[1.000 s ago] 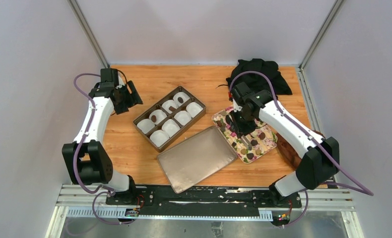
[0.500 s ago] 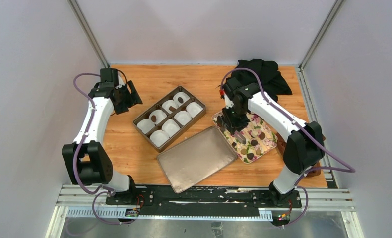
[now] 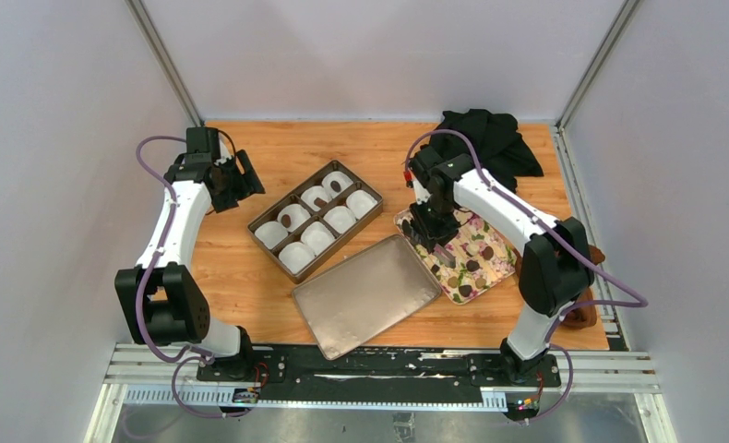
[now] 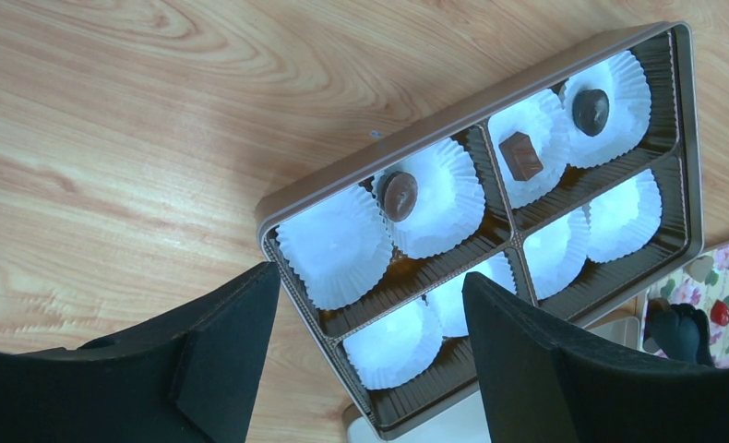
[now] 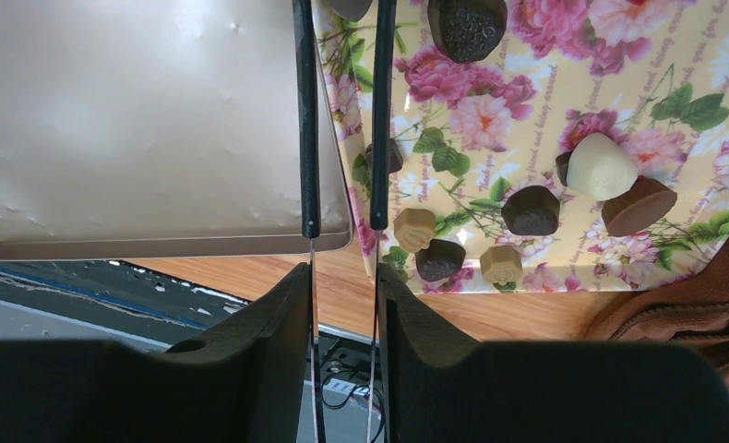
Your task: Pack the chocolate
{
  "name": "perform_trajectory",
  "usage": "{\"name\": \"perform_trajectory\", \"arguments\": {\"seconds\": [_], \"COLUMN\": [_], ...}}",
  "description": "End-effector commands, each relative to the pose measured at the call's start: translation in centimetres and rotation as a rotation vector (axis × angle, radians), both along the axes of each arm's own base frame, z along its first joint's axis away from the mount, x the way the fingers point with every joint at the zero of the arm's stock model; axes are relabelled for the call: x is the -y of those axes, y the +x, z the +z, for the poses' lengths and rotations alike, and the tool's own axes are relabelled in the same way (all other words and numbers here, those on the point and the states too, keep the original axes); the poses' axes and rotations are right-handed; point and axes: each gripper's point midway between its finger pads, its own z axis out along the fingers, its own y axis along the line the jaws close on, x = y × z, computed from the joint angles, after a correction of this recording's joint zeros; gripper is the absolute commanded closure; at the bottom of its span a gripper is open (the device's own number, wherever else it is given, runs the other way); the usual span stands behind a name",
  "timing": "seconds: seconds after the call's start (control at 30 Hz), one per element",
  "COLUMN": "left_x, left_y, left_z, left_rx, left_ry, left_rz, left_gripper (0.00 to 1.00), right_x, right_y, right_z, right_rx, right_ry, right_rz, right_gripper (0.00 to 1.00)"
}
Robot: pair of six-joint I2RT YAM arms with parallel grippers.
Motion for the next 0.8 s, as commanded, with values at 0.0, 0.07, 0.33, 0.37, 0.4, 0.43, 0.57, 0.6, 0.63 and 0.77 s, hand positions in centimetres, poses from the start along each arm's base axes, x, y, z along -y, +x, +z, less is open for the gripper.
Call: {"name": "perform_trajectory", "arguments": {"seconds": [0.0,0.07,0.33,0.37,0.4,0.43,0.57,0.6,0.63,0.77], "left_x": [-0.5,-0.5,-0.6,-0.7,-0.7,-0.7,-0.9,-0.9,-1.0,-1.2], "left_y": [0.0,0.0,0.0,0.0,0.0,0.0,0.1,0.1,0.1,0.4], "left_z": [0.8,0.8,0.8,0.9,0.8,0.9,1.0,1.1,1.0,1.3], "left_rx": [0.028,0.028,0.03,0.031,0.031,0.03,0.031,0.032,0.03,0.034], "left_ry": [0.017,0.019,0.028,0.03,0.032,0.033,0.042,0.045,0.048,0.055], "left_rz": [0.0,0.0,-0.002,0.0,0.0,-0.001,0.002,0.003,0.004,0.016], "left_gripper": [0.22,0.22,0.22,0.22,0.22,0.22,0.22,0.22,0.22,0.22], "right_x": [0.6,0.7,0.9,0.9,0.9,0.9,0.9,0.8,0.7,-1.6], "right_y": [0.1,0.3,0.6,0.7,0.8,0.9,1.2,1.3,1.4,2.1], "right_z": [-0.2,-0.3,-0.1,0.1,0.4,0.8,3.0,3.4,4.2,7.1], "right_rx": [-0.008,-0.014,-0.007,-0.003,0.004,0.012,0.048,0.056,0.07,0.122], "right_ry": [-0.056,-0.074,-0.108,-0.109,-0.108,-0.108,-0.095,-0.09,-0.082,-0.014], "right_rz": [0.018,0.02,0.039,0.039,0.037,0.036,0.031,0.031,0.03,0.076], "right_gripper": [0.66,0.67,0.77,0.79,0.83,0.87,0.94,0.95,0.98,1.0]}}
